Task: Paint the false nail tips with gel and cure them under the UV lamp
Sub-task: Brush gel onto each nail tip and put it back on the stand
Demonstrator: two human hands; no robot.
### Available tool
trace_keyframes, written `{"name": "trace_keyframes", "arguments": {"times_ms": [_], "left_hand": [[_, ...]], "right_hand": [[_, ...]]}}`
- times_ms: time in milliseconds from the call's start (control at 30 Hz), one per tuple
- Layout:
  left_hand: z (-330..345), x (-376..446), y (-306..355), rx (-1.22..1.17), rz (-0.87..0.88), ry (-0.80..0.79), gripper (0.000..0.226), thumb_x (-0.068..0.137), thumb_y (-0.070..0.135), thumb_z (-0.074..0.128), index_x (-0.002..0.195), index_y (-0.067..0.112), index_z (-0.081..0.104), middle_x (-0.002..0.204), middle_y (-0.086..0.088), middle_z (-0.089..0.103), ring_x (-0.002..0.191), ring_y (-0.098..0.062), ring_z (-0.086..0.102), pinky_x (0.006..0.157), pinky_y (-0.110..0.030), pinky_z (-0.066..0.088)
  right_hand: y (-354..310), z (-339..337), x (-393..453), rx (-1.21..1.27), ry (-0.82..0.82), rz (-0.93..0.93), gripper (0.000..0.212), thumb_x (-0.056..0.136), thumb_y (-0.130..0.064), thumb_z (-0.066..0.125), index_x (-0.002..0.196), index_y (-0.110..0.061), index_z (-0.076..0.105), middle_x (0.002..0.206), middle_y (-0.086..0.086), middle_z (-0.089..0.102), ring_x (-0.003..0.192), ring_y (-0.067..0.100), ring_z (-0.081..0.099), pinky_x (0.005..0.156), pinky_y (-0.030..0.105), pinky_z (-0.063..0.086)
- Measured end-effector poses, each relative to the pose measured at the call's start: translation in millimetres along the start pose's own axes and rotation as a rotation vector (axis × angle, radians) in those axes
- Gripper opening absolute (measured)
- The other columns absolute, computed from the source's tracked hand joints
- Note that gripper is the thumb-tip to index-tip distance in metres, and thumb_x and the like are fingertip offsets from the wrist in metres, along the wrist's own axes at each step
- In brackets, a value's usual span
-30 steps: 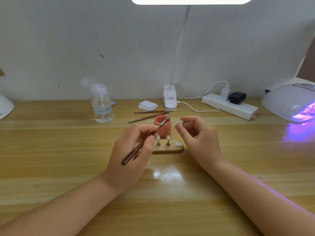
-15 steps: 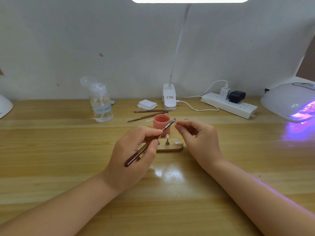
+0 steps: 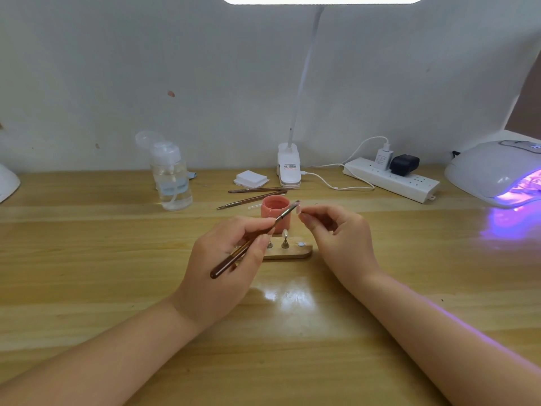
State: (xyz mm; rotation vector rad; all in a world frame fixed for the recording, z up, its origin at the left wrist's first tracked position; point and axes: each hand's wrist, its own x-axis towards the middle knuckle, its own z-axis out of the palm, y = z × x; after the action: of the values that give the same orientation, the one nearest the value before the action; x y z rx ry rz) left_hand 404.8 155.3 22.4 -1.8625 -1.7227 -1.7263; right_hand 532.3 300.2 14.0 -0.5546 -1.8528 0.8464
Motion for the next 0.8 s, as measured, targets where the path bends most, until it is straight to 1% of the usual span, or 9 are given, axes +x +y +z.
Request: {"name": "trace_keyframes", "arguments": {"times_ms": [67,200,267,400,467,567,633,733,800], "left_hand": [[-0.2,0.0,-1.1,0.002,0.011,-0.018,0.024,0.089,0.025,0.053,0.106,0.018,0.068,0.092,0.011,0.069,0.087,-0.004,0.065,0.076,-0.015,0.047],[-2.2,-2.4,-1.7,-0.075,-0.034,-0.004,0.019,0.087,0.026,0.05,0.095,0.02,0.066,0.087,0.005,0.071,0.085,-0.012,0.068,0.074,-0.033,0.055],[-1.7,-2.5,-1.0,-0.082,-0.041,0.018,0.019,0.089,0.027,0.05,0.097,0.022,0.065,0.087,0.004,0.072,0.085,-0.013,0.069,0.074,-0.036,0.056],[0.4,-0.3,0.7,-0.041,-0.012,0.032,0.021,0.09,0.027,0.053,0.106,0.024,0.066,0.093,0.008,0.073,0.085,-0.008,0.069,0.074,-0.029,0.056],[-0.1,-1.2,-0.1,-0.042,-0.009,0.016,0.021,0.089,0.025,0.053,0.103,0.02,0.068,0.091,0.006,0.073,0.085,-0.009,0.07,0.073,-0.031,0.057],[-1.9,-3.1,-0.8,-0.099,-0.045,0.008,0.022,0.088,0.025,0.05,0.096,0.014,0.067,0.086,0.004,0.072,0.085,-0.01,0.07,0.072,-0.035,0.058],[-2.0,-3.1,0.2,-0.093,-0.039,0.015,0.022,0.089,0.026,0.049,0.098,0.016,0.066,0.088,0.005,0.071,0.086,-0.01,0.07,0.074,-0.034,0.057],[-0.5,-1.1,1.7,-0.047,-0.015,0.018,0.022,0.092,0.028,0.05,0.107,0.021,0.064,0.094,0.011,0.071,0.089,-0.007,0.067,0.077,-0.022,0.052],[-0.2,-0.8,1.2,-0.039,-0.02,0.005,0.024,0.091,0.028,0.051,0.106,0.018,0.066,0.094,0.011,0.071,0.088,-0.005,0.067,0.076,-0.02,0.051]], "right_hand": [[1.1,0.1,0.3,-0.009,0.004,0.001,0.022,0.085,-0.007,0.071,0.089,-0.029,0.071,0.083,-0.013,0.071,0.077,0.0,0.065,0.07,0.01,0.046],[2.3,0.7,0.9,0.026,0.004,0.026,0.028,0.086,-0.008,0.071,0.085,-0.035,0.068,0.083,-0.01,0.071,0.078,0.001,0.065,0.073,0.012,0.048],[2.8,1.2,0.6,0.022,-0.008,0.02,0.026,0.086,-0.008,0.07,0.087,-0.034,0.07,0.083,-0.011,0.072,0.08,0.002,0.066,0.073,0.015,0.049],[3.1,2.0,-0.2,-0.016,-0.014,-0.017,0.032,0.088,-0.009,0.069,0.087,-0.041,0.067,0.083,-0.015,0.071,0.081,0.005,0.066,0.07,0.019,0.05],[3.9,2.1,0.1,-0.041,-0.015,-0.03,0.033,0.088,-0.009,0.069,0.087,-0.042,0.066,0.083,-0.018,0.07,0.079,0.002,0.064,0.069,0.015,0.048],[6.3,2.2,0.7,-0.027,-0.008,-0.016,0.022,0.088,-0.009,0.069,0.09,-0.031,0.07,0.081,-0.018,0.07,0.078,-0.002,0.064,0.069,0.008,0.044],[7.0,1.9,1.0,-0.022,-0.008,-0.003,0.017,0.088,-0.009,0.069,0.092,-0.026,0.071,0.081,-0.017,0.07,0.079,-0.002,0.064,0.068,0.007,0.042],[5.7,1.8,0.8,-0.025,-0.019,-0.012,0.02,0.088,-0.009,0.068,0.091,-0.028,0.07,0.082,-0.015,0.071,0.081,0.001,0.065,0.07,0.015,0.047],[5.0,2.0,0.6,-0.04,-0.021,-0.022,0.023,0.088,-0.008,0.068,0.09,-0.032,0.069,0.083,-0.015,0.071,0.08,0.003,0.065,0.071,0.021,0.05]]}}
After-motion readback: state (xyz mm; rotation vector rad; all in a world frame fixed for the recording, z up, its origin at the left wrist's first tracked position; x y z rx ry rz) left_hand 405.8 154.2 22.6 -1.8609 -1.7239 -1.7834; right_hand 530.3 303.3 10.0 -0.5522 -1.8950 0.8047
